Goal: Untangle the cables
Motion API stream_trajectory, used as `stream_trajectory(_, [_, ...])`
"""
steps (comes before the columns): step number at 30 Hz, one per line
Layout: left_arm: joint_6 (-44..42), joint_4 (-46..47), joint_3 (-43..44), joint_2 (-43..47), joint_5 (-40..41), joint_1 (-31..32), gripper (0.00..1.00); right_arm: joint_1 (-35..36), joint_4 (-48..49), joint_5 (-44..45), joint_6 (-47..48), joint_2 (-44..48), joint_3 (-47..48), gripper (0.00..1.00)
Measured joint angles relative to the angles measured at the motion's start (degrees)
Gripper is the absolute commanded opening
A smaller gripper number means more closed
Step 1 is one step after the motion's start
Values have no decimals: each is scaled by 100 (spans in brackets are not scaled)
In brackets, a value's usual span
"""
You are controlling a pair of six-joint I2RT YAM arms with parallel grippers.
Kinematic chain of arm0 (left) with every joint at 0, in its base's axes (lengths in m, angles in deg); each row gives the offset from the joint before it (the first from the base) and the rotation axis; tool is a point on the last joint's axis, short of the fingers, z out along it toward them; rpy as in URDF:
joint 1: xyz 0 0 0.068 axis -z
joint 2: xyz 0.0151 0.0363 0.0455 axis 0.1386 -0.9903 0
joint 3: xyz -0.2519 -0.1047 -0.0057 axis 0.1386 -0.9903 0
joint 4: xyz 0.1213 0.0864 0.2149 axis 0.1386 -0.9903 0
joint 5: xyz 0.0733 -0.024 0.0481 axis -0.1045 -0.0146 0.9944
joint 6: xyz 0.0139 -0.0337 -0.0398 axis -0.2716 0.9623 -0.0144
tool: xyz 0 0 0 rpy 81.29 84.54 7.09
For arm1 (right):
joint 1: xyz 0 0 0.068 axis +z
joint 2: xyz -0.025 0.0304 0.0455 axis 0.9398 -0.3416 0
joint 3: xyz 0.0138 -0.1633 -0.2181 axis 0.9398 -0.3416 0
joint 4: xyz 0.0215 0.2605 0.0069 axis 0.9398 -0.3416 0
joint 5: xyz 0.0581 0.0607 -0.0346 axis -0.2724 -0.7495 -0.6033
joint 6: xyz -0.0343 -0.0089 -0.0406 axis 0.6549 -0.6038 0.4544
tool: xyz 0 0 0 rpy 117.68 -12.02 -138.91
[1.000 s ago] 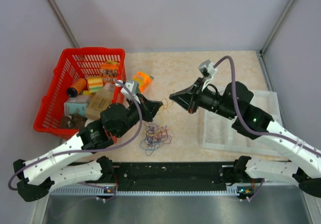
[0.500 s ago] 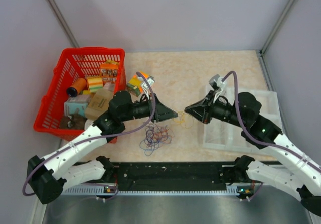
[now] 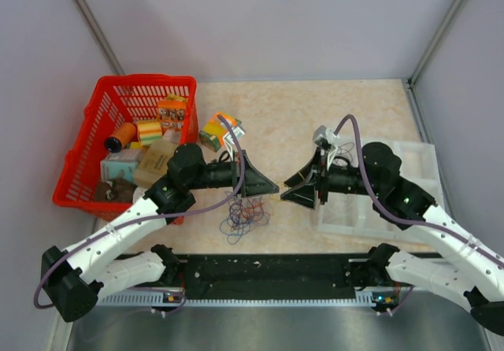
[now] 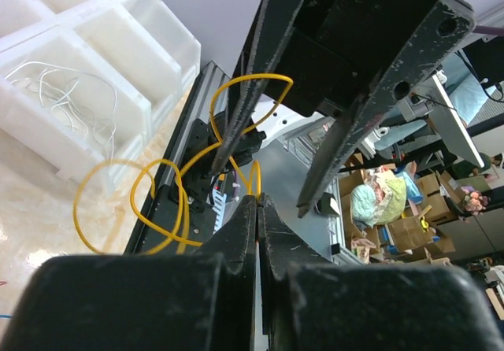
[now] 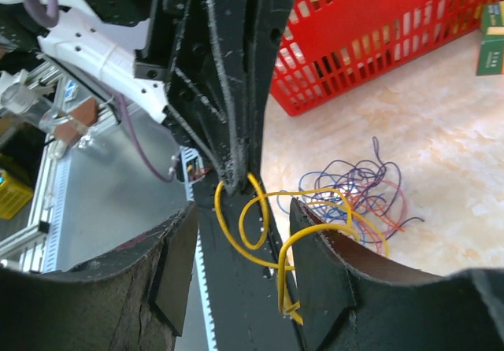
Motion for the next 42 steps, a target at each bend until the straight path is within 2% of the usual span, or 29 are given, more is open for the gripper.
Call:
stream_trajectory(10, [79,7,2,-2,-55,0,0,0,286,-457,-256,-9,-208,51])
stream_trajectory(15, [199,26,2,0,-42,0,0,0,498,-570,-369,-168,-337,46])
stream_trajectory(18, [240,42,2,7,-9,0,0,0,636,-645,-450,-225,-472,36])
stream_trajectory(19, [260,39,2,13,0,0,0,0,662,-662,-481,-238,-511,30])
stream_trajectory(21, [280,39,2,37,39,0,0,0,717,-673,-516,-245,-562,7])
stream_trajectory(22, [286,42,2,50,68,0,0,0,728,-678,-511,-245,-564,0])
stream_trajectory(23, [286,39,2,59,101,0,3,0,772,-678,-560,-245,-568,0])
stream_trajectory(24, [275,33,7,63,138,0,12,0,785,-664,-557,-243,-568,0])
stream_trajectory(25, [238,-15,31,63,192,0,30,2,778,-588,-581,-227,-568,0])
stream_trajectory(28, [-70,-490,232,85,564,0,72,0,688,63,-597,-101,-588,0])
stream_trajectory(29, [-197,-748,319,127,811,2,78,0,586,404,-597,-42,-586,0])
stream_trajectory(30, [-332,-1025,387,197,1099,2,82,0,439,802,-595,17,-577,0])
stream_trajectory(33, [-647,-1803,474,557,2057,0,84,-101,-264,2081,-669,72,-415,0])
stream_trajectory(36, [-938,-2463,494,1003,2855,-4,82,-721,-1060,3147,-824,17,-153,0])
stream_trajectory(42, [-1191,-2946,487,1276,3322,-4,82,-3383,-2048,4288,-1154,-162,74,0])
